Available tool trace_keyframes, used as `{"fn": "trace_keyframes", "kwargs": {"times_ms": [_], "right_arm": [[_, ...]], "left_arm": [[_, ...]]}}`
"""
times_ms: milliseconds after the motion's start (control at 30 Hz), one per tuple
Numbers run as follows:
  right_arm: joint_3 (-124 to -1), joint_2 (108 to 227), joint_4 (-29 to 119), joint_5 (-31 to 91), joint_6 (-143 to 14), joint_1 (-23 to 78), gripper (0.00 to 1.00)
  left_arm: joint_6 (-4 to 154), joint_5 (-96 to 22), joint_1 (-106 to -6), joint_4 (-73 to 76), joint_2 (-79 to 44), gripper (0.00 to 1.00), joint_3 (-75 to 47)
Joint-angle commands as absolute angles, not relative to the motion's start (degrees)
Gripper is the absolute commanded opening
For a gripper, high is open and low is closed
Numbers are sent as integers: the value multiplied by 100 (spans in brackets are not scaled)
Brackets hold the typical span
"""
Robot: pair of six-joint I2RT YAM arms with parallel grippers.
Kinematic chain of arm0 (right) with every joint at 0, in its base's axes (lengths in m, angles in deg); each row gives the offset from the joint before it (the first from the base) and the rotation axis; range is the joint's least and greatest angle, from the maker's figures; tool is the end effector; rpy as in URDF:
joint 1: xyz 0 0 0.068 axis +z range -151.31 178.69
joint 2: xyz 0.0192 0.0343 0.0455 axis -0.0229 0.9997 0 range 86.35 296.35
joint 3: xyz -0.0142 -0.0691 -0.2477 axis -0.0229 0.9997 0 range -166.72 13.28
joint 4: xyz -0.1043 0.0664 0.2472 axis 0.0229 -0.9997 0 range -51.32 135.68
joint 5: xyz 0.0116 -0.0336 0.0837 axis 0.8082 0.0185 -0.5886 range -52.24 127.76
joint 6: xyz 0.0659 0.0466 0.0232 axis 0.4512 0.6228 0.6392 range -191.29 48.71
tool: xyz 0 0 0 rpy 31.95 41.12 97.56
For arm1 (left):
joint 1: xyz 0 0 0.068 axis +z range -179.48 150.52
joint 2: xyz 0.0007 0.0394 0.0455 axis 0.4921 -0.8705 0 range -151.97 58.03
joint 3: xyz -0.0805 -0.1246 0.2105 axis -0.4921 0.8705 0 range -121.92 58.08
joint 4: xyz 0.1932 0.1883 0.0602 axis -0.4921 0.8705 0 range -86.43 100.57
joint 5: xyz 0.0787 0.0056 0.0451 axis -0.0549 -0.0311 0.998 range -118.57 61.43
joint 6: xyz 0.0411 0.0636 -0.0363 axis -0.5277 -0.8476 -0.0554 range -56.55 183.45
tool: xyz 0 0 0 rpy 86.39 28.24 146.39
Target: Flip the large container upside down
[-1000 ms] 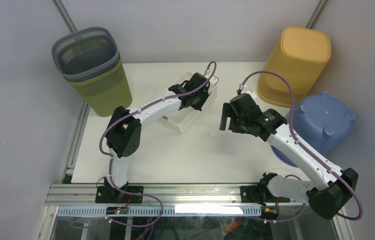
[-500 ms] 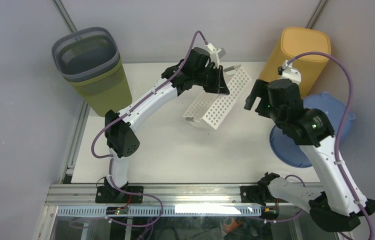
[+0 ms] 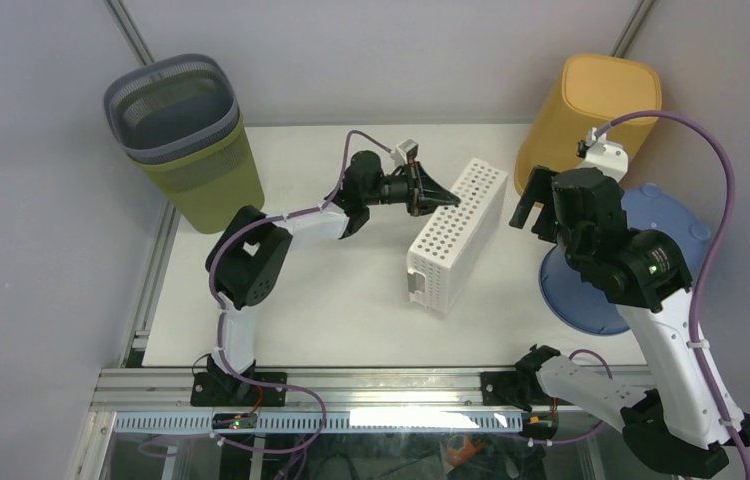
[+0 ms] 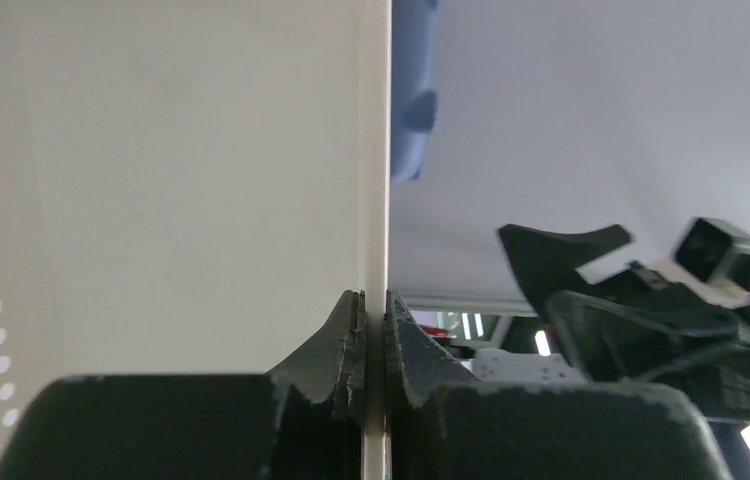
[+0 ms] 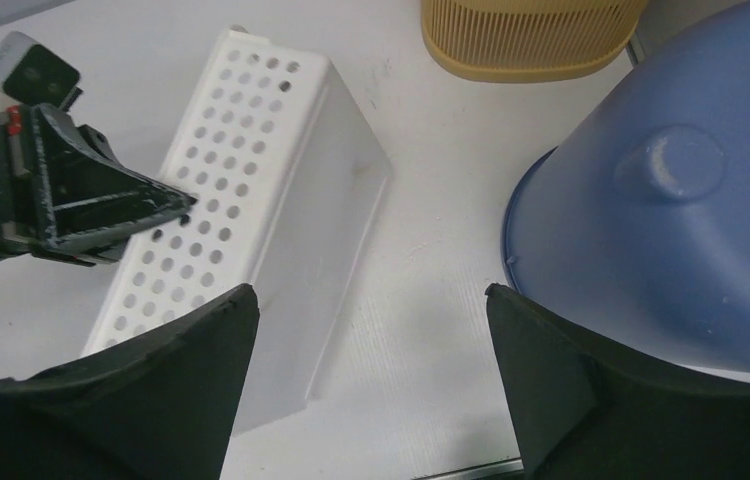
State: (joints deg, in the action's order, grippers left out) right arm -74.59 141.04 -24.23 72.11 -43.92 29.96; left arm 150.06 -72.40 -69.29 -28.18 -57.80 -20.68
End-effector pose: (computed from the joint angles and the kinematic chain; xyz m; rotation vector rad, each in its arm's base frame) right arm 0.1669 0.0528 0.4284 0.2493 2.0726 -0.0494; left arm 0.3506 -0.3585 0.2157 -0.1280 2.2410 -2.0959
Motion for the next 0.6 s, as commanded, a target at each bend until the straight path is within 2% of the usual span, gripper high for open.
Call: {"fn": "trace_keyframes", "kwargs": {"times_ms": [0,433,500,567], "right_arm": [[-7365,14066,-2280,7263,-4440,2980,88],[-7012,14163,-2007,6971,-4431,2979,88],[-6994,14172,-1993,6966,-4431,2984,88],[-6970,14179,-1969,6945,-4431,2982,88]], "left_arm": [[16611,-7347,-6664,-5700,-5601,0,-1578],[16806,-7613,-5717,-6714,-6254,0,-415],[16640,-7700,-5619,-6637,-6293,8,-339],[16124,-7789,-5511,-5995,-6232,21,-300]]}}
